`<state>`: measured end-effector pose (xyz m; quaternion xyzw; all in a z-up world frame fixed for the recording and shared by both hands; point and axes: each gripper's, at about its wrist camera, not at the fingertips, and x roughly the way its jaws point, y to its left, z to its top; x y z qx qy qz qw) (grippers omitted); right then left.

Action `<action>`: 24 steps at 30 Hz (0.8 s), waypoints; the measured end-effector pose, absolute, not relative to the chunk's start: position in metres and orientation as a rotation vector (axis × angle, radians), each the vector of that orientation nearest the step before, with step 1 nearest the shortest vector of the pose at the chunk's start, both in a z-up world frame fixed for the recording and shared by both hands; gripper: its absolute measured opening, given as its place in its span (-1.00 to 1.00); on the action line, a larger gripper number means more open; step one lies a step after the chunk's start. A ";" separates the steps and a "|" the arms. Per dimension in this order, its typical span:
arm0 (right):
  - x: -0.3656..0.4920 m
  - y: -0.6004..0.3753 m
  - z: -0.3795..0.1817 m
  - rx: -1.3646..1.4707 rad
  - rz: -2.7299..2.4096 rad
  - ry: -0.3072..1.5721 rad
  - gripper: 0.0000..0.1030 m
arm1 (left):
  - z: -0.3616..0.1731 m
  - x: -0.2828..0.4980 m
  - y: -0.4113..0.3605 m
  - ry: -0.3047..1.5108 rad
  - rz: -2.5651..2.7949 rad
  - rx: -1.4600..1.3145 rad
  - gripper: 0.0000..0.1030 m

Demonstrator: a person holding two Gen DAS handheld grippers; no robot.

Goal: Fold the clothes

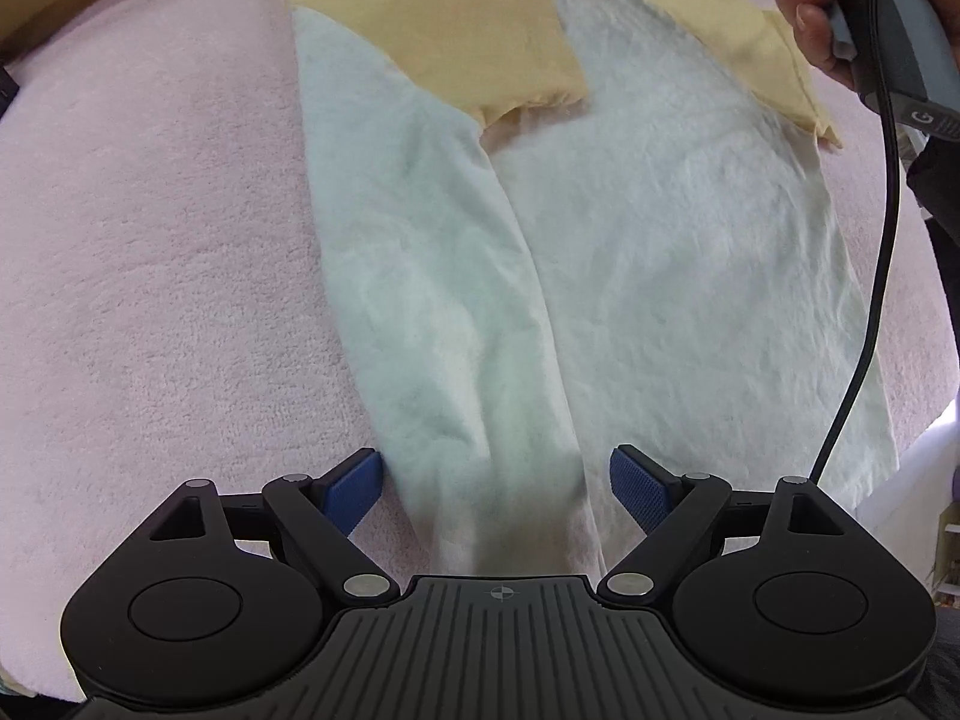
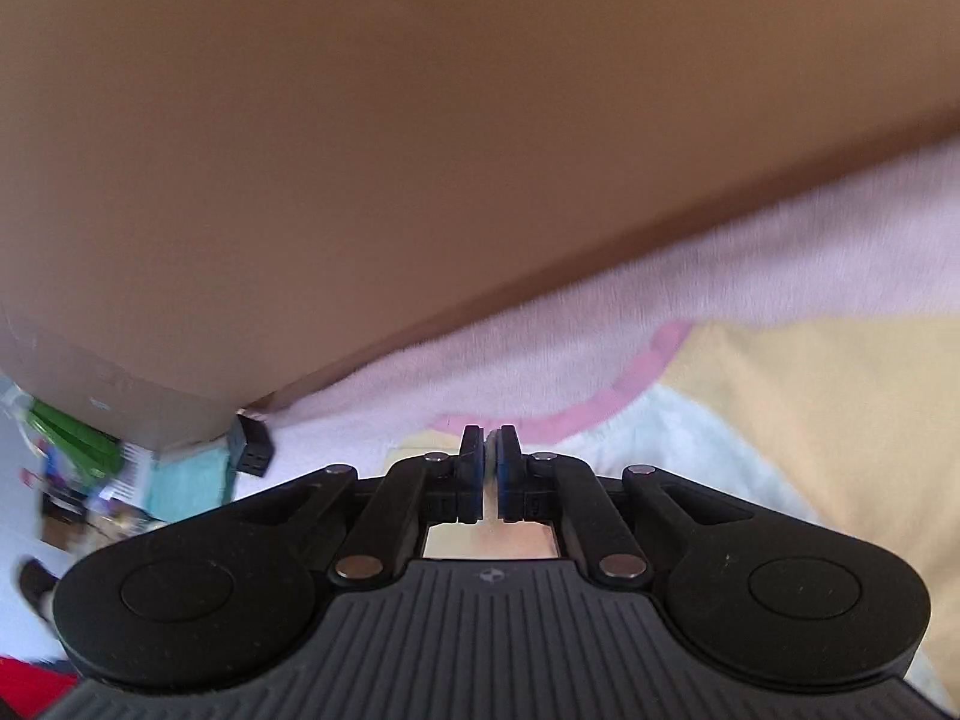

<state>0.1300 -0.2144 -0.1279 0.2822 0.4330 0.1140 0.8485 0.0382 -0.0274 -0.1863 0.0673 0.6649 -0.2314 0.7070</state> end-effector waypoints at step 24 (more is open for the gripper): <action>0.164 -0.037 -0.118 -0.519 0.770 0.872 -0.40 | -0.172 0.017 -0.023 1.409 -0.467 0.233 0.80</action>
